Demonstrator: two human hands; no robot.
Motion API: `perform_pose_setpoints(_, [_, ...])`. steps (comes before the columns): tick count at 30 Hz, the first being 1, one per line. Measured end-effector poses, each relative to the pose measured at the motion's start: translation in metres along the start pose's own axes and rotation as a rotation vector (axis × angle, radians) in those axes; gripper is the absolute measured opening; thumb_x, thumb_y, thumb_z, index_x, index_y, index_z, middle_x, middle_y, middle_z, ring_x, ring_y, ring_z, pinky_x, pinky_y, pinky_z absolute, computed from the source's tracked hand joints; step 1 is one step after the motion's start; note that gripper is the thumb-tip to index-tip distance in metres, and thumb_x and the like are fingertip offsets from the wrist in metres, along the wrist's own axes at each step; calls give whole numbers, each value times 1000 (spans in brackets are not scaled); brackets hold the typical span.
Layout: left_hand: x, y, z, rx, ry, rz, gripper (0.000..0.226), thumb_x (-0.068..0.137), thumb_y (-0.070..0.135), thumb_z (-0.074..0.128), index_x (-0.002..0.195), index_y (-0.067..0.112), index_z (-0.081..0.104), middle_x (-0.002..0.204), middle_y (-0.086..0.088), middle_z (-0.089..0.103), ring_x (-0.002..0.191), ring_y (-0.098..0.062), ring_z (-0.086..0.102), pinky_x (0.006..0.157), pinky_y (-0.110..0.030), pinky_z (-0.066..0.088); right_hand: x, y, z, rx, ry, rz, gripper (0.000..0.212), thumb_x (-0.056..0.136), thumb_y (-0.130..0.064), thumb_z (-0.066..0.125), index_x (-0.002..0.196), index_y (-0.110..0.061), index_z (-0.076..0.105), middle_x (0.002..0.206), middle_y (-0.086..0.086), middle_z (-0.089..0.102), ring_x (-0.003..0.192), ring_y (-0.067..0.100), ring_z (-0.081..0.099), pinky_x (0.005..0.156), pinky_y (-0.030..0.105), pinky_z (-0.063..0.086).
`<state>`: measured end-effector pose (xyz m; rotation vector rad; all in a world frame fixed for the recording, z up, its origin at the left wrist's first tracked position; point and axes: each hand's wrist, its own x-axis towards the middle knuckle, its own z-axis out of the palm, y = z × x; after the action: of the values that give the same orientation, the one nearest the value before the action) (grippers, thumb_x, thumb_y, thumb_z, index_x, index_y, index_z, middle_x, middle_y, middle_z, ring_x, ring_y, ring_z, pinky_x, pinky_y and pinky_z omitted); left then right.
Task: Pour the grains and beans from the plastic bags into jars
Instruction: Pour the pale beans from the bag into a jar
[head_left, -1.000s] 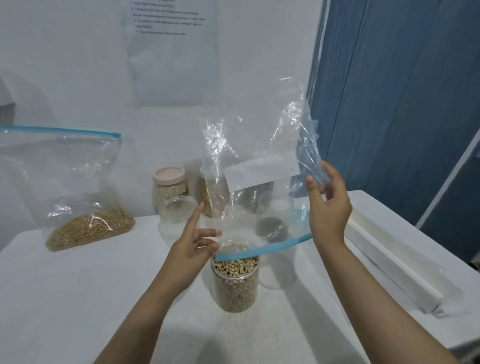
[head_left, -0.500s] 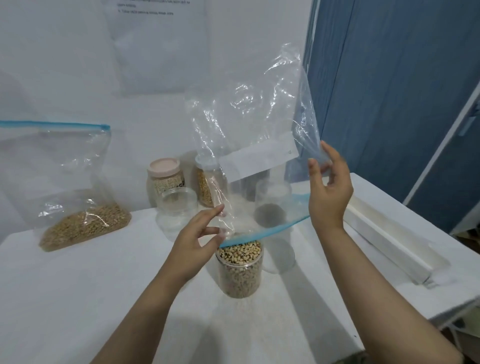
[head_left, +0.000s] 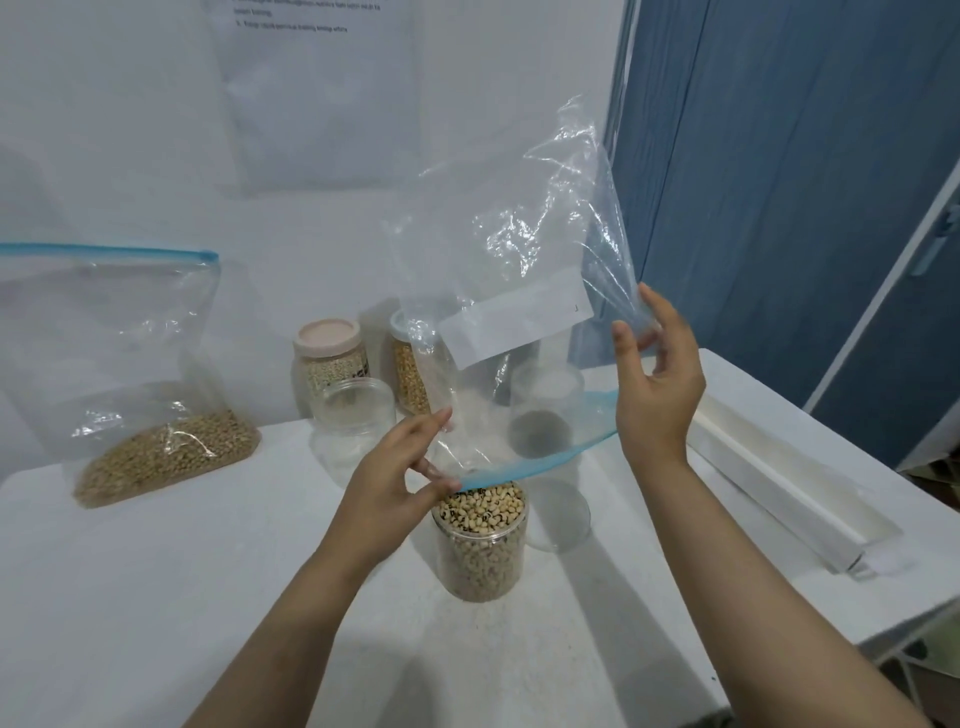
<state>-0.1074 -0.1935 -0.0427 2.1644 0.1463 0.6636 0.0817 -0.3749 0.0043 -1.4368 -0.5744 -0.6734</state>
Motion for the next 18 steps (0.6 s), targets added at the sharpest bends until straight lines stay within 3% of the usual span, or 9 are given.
perform_pose_setpoints(4, [-3, 3, 1, 6, -18, 37, 57, 91, 31, 63, 145, 29, 46, 129, 21, 56, 95, -9, 64, 90, -11, 46, 2, -1, -2, -2, 14, -5, 34, 97, -32, 65, 130, -38, 59, 97, -16, 57, 94, 21, 58, 100, 27, 46])
perform_pose_setpoints(6, [-4, 5, 2, -34, -39, 15, 56, 92, 38, 56, 146, 30, 45, 129, 22, 55, 98, -12, 63, 91, -15, 48, 4, -2, -2, -12, 20, -7, 34, 97, -34, 64, 130, -39, 58, 99, -20, 56, 96, 21, 58, 101, 28, 46])
perform_pose_setpoints(12, [-1, -2, 1, 10, -37, 24, 58, 94, 8, 65, 144, 29, 47, 126, 28, 56, 92, -12, 67, 87, -16, 51, 5, -5, -2, -55, 13, -28, 34, 98, -37, 63, 126, -52, 54, 96, -35, 55, 100, 21, 58, 102, 38, 48])
perform_pose_setpoints(18, [-1, 0, 4, -28, 37, 10, 56, 87, 5, 72, 136, 26, 58, 115, 21, 64, 86, -11, 67, 81, -5, 44, 5, -5, -3, -48, 15, -58, 33, 97, -36, 63, 126, -48, 55, 95, -36, 55, 99, 21, 58, 101, 38, 49])
